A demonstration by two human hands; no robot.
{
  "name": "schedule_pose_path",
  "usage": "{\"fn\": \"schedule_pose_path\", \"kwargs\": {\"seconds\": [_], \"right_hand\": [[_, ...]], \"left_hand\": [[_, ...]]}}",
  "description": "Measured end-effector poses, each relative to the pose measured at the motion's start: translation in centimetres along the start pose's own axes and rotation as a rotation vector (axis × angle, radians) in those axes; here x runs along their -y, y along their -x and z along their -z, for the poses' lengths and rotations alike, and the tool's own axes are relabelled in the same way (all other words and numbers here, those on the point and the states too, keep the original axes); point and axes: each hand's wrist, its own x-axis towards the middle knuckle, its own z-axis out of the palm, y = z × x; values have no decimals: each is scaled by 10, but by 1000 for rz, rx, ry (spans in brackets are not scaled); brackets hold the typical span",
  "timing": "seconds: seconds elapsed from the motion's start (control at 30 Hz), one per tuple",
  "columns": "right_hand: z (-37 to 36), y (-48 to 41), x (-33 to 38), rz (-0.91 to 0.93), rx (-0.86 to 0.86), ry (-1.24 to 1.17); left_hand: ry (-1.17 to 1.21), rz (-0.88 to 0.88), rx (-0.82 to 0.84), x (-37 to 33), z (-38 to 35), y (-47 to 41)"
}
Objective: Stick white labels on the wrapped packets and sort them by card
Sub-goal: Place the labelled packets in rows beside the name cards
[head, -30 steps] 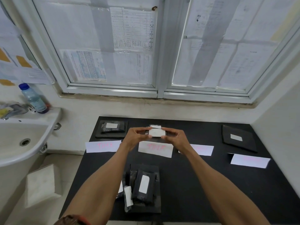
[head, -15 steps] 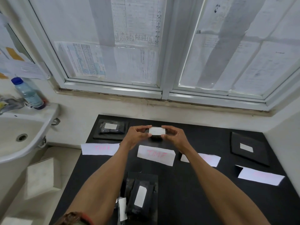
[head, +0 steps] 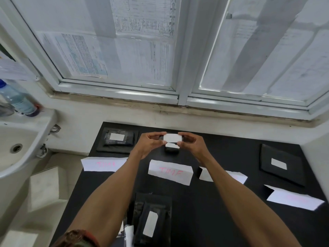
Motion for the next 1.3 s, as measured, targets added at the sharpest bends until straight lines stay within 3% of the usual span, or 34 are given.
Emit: {"fn": "schedule_pose_path", "kwargs": {"seconds": [0.67, 1.03, 1.3], "right_hand": [[-53, 39, 77, 168, 18, 6], [-49, 55, 81, 214, -30, 123], [-18, 29, 49, 139, -85, 238]], "left_hand": [[-17, -227, -5, -52, 33, 73], [-62, -252, -39, -51, 22, 90], [-187, -234, -61, -37, -2, 48]]}}
